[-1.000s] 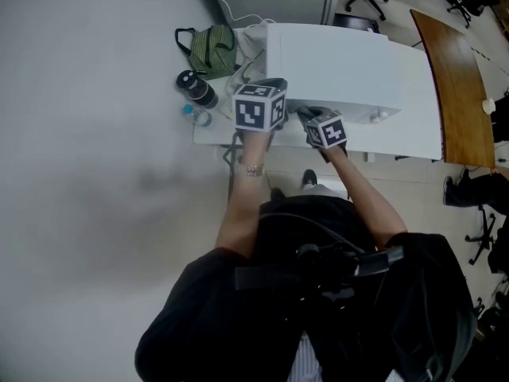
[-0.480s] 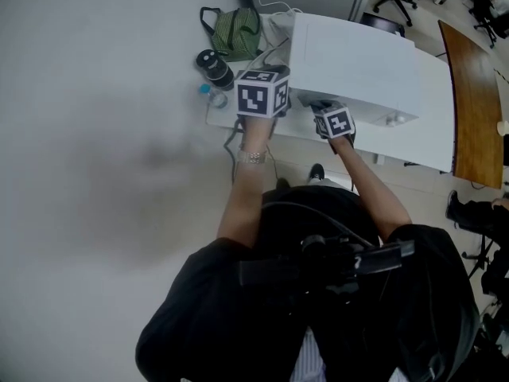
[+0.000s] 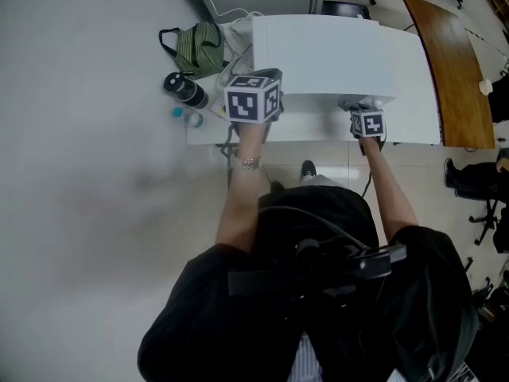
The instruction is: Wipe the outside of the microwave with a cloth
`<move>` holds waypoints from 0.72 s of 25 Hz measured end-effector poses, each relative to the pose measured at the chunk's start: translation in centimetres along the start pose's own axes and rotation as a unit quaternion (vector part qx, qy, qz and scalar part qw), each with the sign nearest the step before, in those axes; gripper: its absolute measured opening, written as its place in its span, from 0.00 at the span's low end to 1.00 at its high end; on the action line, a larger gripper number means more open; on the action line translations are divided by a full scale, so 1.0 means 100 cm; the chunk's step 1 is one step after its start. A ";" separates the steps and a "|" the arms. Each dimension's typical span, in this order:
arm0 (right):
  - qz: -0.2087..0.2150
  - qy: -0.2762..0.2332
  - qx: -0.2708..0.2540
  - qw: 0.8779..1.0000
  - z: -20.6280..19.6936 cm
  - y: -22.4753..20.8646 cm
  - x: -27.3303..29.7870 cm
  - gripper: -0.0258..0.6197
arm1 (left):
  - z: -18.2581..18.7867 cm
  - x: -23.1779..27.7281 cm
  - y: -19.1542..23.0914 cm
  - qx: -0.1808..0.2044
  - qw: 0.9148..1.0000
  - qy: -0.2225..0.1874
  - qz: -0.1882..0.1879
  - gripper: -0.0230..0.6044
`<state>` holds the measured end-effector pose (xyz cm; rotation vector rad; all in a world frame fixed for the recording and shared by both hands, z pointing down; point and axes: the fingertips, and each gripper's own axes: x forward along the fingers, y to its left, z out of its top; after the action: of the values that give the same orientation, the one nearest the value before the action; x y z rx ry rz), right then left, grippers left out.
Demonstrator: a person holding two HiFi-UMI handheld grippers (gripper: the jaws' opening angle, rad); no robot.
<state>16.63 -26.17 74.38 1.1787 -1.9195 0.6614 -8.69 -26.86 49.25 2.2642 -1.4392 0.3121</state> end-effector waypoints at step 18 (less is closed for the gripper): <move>0.207 -0.023 -0.144 0.967 0.028 0.269 0.060 0.09 | -0.010 -0.048 0.039 -0.020 0.998 -0.012 0.065 0.01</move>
<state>-10.12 -19.55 76.83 0.6223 -2.2370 0.5435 -14.24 -24.00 49.08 2.1543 -1.5946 0.2955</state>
